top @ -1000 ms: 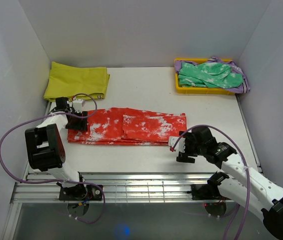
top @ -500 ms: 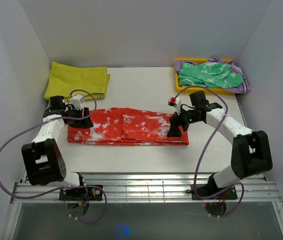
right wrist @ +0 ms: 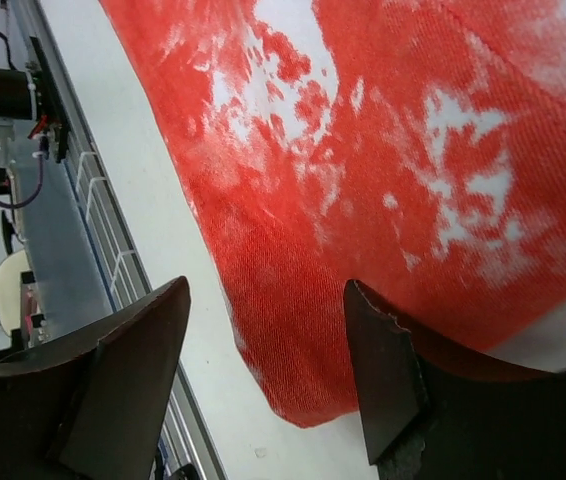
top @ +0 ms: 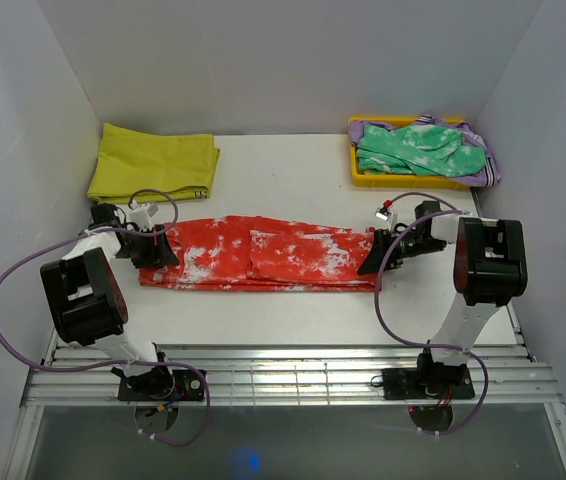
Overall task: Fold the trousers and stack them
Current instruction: Fold the trousers
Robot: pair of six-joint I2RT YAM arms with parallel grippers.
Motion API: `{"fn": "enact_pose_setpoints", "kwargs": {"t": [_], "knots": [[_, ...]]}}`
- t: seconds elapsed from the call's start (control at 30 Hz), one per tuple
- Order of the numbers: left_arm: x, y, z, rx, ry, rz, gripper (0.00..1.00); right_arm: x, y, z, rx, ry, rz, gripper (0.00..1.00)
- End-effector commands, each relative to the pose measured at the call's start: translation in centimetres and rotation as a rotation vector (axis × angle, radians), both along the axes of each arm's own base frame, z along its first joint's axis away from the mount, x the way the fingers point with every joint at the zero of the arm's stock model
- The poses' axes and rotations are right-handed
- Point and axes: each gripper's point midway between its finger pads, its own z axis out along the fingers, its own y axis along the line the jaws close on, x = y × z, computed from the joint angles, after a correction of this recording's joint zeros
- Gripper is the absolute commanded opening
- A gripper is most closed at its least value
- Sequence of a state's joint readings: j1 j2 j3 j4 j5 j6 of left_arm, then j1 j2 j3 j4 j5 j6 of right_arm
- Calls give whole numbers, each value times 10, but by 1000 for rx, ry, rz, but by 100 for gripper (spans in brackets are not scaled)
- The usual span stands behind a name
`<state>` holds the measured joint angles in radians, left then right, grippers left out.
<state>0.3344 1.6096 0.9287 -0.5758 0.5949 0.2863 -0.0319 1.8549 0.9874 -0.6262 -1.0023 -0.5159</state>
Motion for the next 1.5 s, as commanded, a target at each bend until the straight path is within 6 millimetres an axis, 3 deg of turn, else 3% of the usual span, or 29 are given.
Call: {"fn": "enact_pose_setpoints", "kwargs": {"t": [0.0,0.07,0.17,0.23,0.4,0.7,0.8,0.93,1.07,1.23,1.27,1.3,1.4,1.47], "knots": [[3,-4,13,-15,-52,-34,64,7,-22,5,-143,-56,0,70],[1,-11,28,-36,-100,-78,65,12,-24,31,-144,-112,-13,72],[-1,-18,57,-40,-192,-114,69,12,-38,51,-175,-137,-79,79],[-4,-16,67,-13,-215,-101,70,12,-53,49,-235,-130,-123,85],[-7,9,68,-18,-184,15,76,16,-81,19,-372,-59,-253,93],[9,57,66,-47,-153,131,79,35,-62,-23,-224,77,-302,87],[12,77,63,-29,-144,178,79,32,-53,-32,-168,136,-304,81],[12,94,44,-43,-93,225,78,25,-50,-45,-161,166,-300,75],[8,101,31,-61,-65,258,78,20,-47,-51,-152,168,-296,68],[4,99,19,-96,-41,275,78,26,-44,-50,-148,151,-289,53],[4,99,18,-93,-39,277,78,24,-44,-51,-147,168,-283,47],[3,99,16,-92,-34,278,78,23,-43,-51,-143,166,-274,34],[1,100,11,-86,-22,268,78,26,-44,-47,-146,150,-256,8],[-1,98,8,-86,-20,243,77,32,-50,-36,-142,117,-259,8]]}}
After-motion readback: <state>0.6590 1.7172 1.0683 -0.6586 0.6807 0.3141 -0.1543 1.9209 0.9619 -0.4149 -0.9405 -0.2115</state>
